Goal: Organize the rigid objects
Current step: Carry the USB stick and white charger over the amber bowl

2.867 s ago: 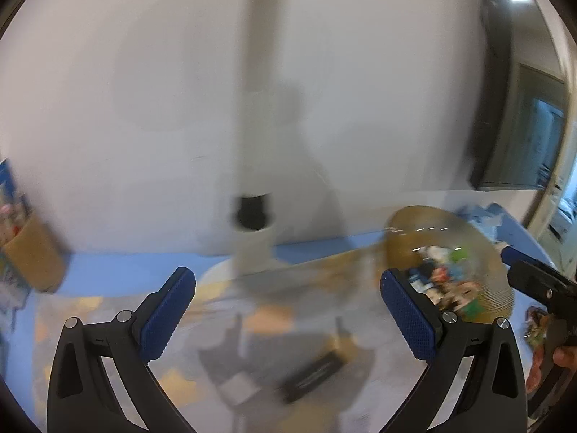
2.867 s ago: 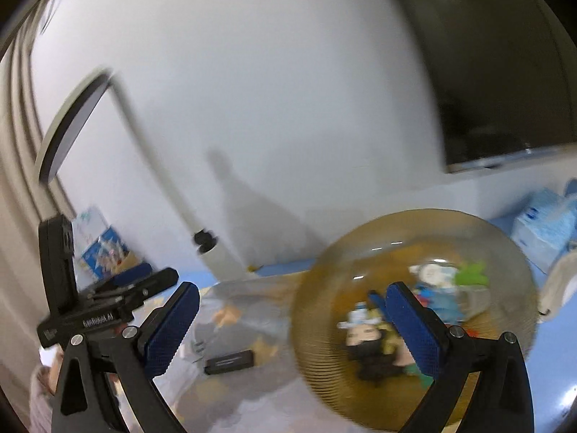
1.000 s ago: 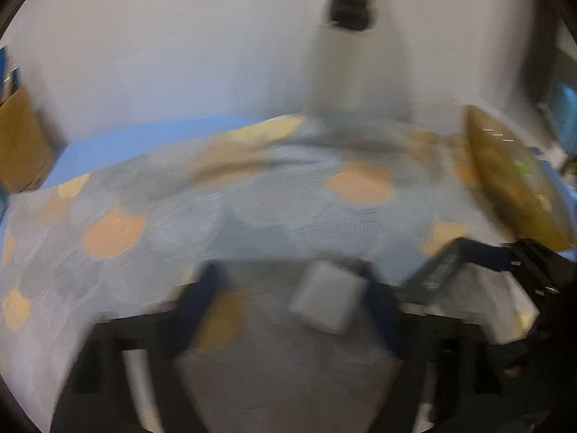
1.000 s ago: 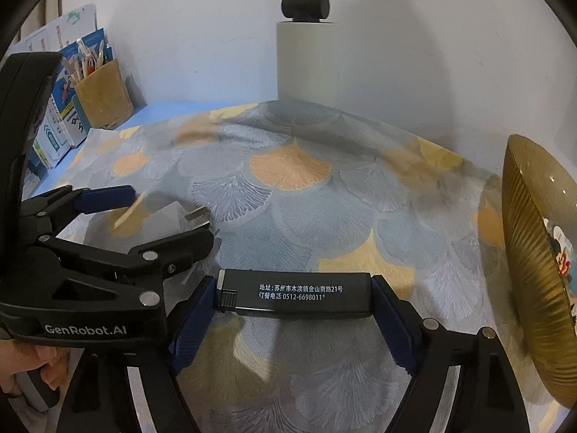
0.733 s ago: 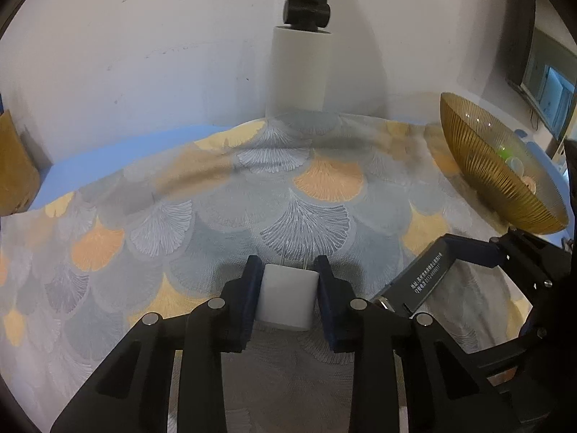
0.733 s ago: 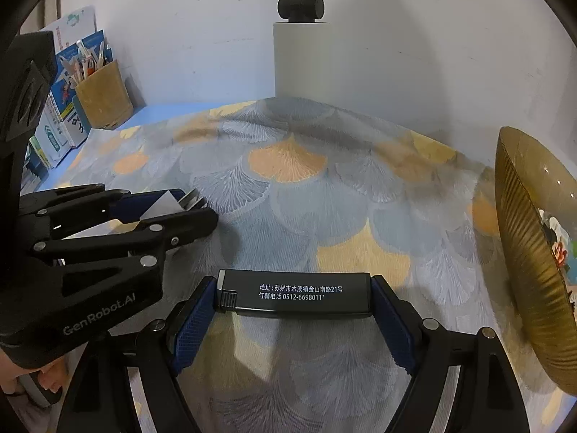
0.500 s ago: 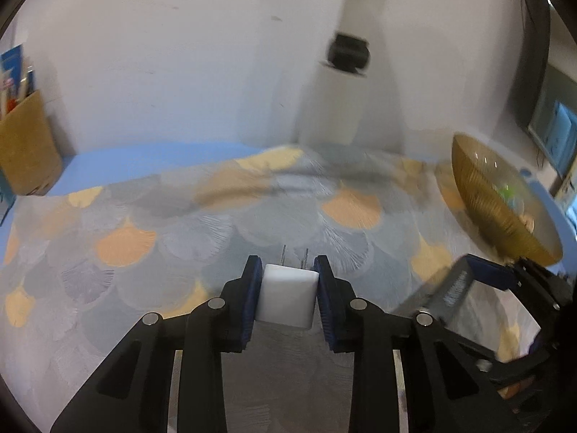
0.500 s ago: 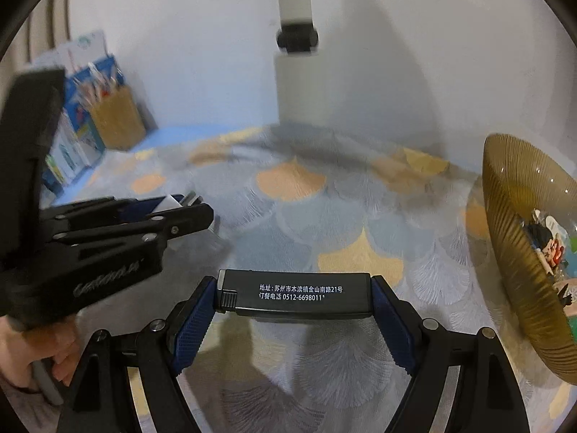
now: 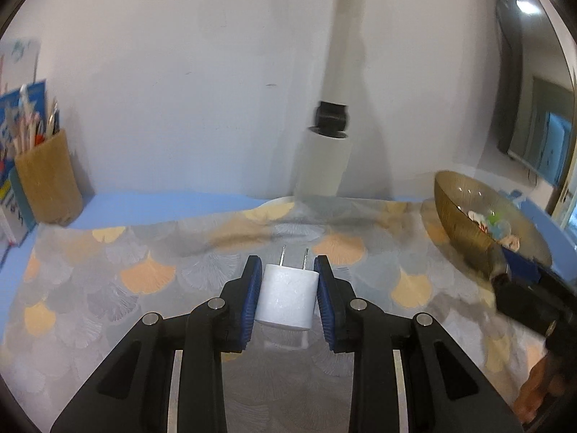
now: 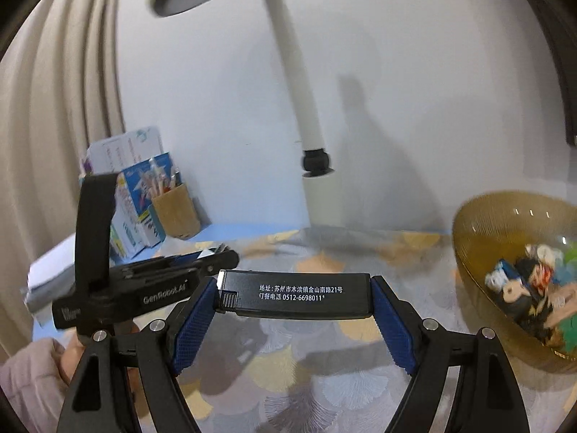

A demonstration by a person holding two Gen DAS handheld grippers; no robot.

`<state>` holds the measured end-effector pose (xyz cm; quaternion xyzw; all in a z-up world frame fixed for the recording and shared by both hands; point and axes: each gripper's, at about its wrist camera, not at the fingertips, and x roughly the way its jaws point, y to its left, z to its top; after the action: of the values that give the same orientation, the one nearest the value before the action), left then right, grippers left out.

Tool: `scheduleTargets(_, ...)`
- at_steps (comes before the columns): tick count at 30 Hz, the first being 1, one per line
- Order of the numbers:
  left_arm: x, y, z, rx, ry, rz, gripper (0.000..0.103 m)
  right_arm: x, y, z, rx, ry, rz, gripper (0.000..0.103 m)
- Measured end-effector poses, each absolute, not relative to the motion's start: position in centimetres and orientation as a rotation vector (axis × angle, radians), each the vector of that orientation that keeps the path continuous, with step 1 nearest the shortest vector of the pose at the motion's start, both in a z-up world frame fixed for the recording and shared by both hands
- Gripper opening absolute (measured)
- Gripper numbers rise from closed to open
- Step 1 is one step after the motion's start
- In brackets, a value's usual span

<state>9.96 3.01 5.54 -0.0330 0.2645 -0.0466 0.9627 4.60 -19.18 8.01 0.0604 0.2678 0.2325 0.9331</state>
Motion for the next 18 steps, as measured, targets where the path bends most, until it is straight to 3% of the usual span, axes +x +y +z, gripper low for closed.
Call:
scheduleTargets(11, 13.3, -5.2, 13.6, -0.069, 0.445, -0.253, 0.027, 10.3, -27.3, 14.6, 0.265, 0.526, 0.381, 0.082)
scheduleTargets(18, 17.4, -11.6, 13.6, -0.086, 0.512, -0.395, 0.027, 14.3, -33.4, 15.6, 0.319, 0.571, 0.282, 0.082)
